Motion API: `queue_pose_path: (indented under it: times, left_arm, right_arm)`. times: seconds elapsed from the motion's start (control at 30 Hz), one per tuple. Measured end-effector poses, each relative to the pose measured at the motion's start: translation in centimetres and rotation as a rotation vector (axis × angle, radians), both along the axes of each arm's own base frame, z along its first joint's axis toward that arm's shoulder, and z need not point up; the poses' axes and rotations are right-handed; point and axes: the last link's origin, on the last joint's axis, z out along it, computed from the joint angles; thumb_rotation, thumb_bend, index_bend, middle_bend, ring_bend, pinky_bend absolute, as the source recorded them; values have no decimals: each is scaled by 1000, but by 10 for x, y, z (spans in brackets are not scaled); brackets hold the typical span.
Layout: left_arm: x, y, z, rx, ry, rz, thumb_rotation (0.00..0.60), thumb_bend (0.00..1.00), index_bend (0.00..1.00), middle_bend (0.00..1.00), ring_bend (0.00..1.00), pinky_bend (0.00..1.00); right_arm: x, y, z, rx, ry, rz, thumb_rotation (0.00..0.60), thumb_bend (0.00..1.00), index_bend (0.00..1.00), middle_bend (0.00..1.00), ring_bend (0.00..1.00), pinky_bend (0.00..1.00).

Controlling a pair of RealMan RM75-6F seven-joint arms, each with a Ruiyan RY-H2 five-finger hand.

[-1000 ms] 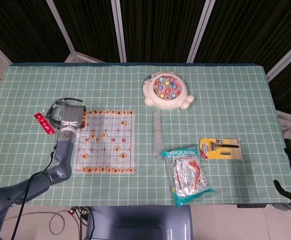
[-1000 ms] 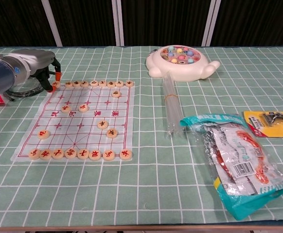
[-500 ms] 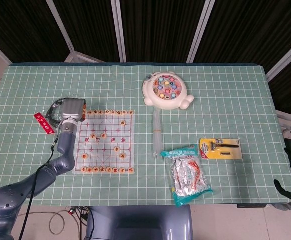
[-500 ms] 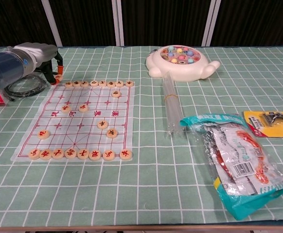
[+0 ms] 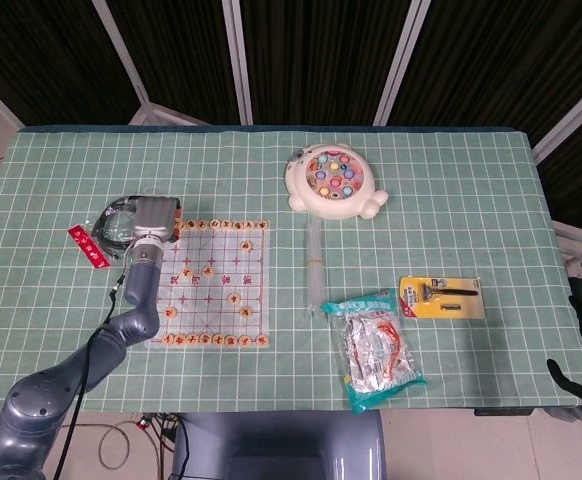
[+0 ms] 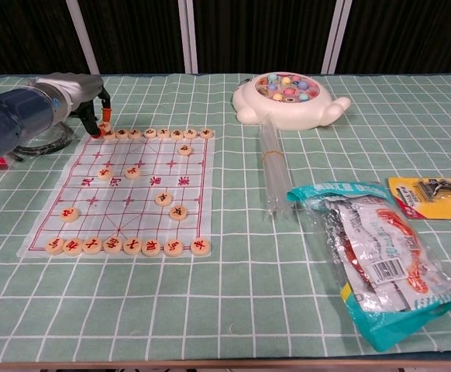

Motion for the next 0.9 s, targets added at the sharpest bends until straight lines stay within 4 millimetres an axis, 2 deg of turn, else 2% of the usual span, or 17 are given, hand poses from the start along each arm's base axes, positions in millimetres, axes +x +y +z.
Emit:
queue_pose_path:
  times: [0.47, 0.9]
  left_arm:
    - [-2, 2, -3, -3, 9, 5, 600, 313, 448, 939, 869, 936]
    - [-2, 3, -3, 5, 11, 6, 600, 280, 372, 931, 867, 936]
  right_arm:
    - [0, 0, 0, -1, -4, -2, 600, 343, 0, 0, 0, 0]
    - [0, -1, 0, -3, -8, -5, 600, 344, 0, 0, 0, 0]
